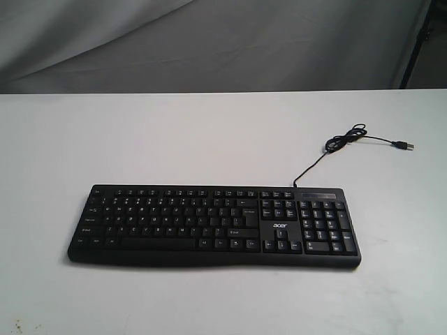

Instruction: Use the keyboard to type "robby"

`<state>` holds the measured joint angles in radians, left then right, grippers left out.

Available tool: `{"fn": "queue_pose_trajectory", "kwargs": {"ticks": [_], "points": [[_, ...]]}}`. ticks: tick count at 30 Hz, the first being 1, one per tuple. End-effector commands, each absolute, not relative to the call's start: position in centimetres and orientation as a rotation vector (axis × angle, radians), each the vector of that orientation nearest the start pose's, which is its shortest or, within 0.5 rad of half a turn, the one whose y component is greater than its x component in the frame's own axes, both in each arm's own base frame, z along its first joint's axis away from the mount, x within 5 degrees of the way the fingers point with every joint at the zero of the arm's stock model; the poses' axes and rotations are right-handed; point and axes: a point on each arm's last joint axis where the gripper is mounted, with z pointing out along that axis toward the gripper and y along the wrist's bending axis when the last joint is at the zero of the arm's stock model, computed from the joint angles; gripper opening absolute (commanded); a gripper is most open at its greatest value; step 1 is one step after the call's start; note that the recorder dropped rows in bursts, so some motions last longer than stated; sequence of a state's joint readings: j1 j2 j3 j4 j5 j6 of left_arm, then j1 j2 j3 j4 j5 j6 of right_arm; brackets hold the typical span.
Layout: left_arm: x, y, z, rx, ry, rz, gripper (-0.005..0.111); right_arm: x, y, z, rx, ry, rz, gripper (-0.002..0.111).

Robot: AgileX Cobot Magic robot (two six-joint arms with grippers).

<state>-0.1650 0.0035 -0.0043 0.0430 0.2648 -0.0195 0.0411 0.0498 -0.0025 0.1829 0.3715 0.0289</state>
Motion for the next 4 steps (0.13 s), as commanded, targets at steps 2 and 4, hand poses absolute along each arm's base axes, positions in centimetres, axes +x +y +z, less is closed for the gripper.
{"fn": "queue_pose_trajectory", "kwargs": {"ticks": [2, 4], "points": [[5.45, -0.83, 18.99, 0.161, 1.734, -0.098, 0.0, 5.5, 0.76, 17.78, 0.108, 1.897, 0.214, 0.0], [5.45, -0.83, 18.99, 0.161, 1.734, -0.098, 0.0, 5.5, 0.76, 17.78, 0.108, 1.897, 0.214, 0.0]]}}
